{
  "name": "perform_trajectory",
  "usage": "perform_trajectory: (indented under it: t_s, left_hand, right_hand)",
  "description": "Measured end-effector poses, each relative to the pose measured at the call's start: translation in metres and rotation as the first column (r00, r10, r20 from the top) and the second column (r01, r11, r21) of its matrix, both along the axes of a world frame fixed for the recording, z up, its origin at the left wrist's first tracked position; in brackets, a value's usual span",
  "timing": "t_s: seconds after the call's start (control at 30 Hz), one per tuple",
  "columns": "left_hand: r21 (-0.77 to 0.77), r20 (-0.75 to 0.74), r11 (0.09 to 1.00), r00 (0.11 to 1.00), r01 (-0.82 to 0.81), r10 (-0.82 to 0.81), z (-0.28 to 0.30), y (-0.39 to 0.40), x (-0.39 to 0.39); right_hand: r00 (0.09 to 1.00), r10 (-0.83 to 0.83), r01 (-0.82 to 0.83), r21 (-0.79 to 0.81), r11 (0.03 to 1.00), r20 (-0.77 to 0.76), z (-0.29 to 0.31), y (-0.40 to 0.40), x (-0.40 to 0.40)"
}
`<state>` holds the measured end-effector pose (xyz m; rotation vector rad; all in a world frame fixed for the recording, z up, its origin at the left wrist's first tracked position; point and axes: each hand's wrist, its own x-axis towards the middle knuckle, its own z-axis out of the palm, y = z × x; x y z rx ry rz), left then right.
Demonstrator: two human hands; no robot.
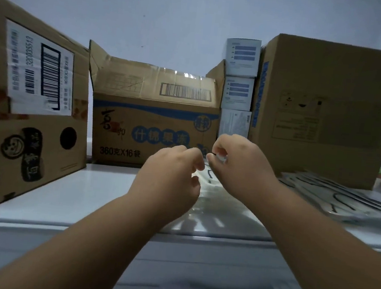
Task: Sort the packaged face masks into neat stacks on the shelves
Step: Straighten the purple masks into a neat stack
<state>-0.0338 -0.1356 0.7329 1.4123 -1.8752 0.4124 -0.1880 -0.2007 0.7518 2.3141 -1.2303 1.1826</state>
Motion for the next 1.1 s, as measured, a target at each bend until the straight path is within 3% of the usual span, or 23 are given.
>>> perform_trajectory:
  t_s: [0.13,0.33,0.53,0.87,1.1]
  left_hand:
    - [-0.086,0.04,0.996,0.999,0.0,0.003,-0.025,0.044,-0.014]
    - [-0.138,-0.105,0.99,0.994,0.004,-0.019,-0.109,0.104,-0.055]
    - [0.007,-0.138,0.999,0.99,-0.036,0.036,-0.183,0.145,-0.084]
    - [0.208,-0.153,0.976,0.983,-0.072,0.105,-0.261,0.142,-0.056]
    - [0.399,-0.172,0.917,0.983,0.015,0.059,-0.304,0.07,0.0]
  right_hand:
    - [0.99,0.104,-0.089,-0.152,0.984,0.094,-0.022,0.041,-0.024]
    - [0.932,0.27,-0.272,-0.028,0.962,0.241,-0.088,0.101,-0.08]
    - [0.891,0.357,-0.394,0.087,0.915,0.28,-0.171,0.14,-0.107]
    - [0.919,0.224,-0.36,0.462,0.811,0.324,-0.26,0.139,-0.084]
    - [0.976,-0.004,-0.141,0.652,0.745,0.216,-0.298,0.076,-0.036]
